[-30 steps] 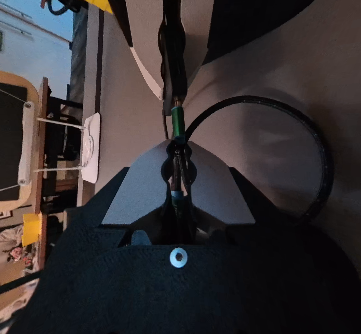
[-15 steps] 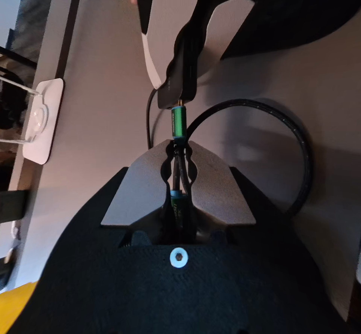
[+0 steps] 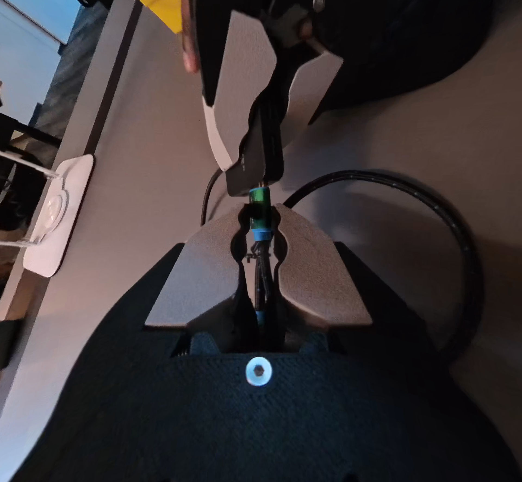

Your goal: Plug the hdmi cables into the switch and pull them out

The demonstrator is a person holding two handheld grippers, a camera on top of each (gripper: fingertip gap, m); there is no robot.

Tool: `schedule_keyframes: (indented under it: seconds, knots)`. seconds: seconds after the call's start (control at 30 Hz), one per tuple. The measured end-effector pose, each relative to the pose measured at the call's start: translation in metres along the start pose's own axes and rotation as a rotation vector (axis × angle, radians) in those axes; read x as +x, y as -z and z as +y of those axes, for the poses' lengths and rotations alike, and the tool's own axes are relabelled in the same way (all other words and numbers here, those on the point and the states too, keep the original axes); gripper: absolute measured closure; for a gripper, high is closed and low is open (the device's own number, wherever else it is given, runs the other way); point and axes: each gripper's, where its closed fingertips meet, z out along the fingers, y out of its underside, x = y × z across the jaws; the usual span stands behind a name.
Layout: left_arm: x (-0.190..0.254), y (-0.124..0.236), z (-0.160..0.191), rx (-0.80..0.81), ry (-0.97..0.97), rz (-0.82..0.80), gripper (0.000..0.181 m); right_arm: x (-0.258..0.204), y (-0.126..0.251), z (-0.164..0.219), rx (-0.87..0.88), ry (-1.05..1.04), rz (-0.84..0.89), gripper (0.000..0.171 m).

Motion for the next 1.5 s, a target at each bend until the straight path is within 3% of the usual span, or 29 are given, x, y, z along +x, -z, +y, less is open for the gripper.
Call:
schedule_keyframes:
  seconds: [0.1,0.3,0.53,0.73,0.87,1.0,1.07,1.13,1.3,1.5]
  knots:
    - [-0.003,0.002,-0.005,0.065,0.115,0.002,0.168,0.004,0.002,-0.002,0.028,-0.067,0.036,0.157]
    - [-0.008,-0.002,-0.004,0.057,0.116,-0.045,0.168,0.005,-0.004,0.003,-0.029,-0.115,0.057,0.157]
    - [-0.009,-0.011,-0.008,-0.003,0.130,-0.124,0.168,0.004,-0.012,0.012,-0.213,-0.108,0.101,0.159]
    - [-0.013,-0.006,-0.009,-0.057,0.099,-0.162,0.164,0.017,-0.005,0.012,-0.147,-0.095,0.223,0.157]
    - [-0.012,-0.001,-0.009,-0.017,0.043,-0.177,0.167,0.020,0.000,0.006,-0.070,0.005,0.310,0.145]
    - [-0.006,-0.001,-0.007,0.013,0.041,-0.142,0.168,0.012,0.002,0.004,0.053,0.054,0.276,0.141]
    - [-0.003,-0.002,-0.006,0.018,0.058,-0.122,0.167,0.007,0.002,0.002,0.074,0.041,0.233,0.148]
    - [-0.003,-0.004,-0.003,-0.019,0.087,-0.120,0.167,0.004,0.002,0.004,0.014,-0.012,0.168,0.157]
    - [-0.005,-0.010,0.001,-0.112,0.137,-0.120,0.168,0.004,0.001,0.013,-0.234,-0.006,0.111,0.158]
    - [-0.004,-0.019,0.002,-0.081,0.252,-0.107,0.167,-0.006,-0.004,0.020,-0.323,-0.064,0.067,0.158]
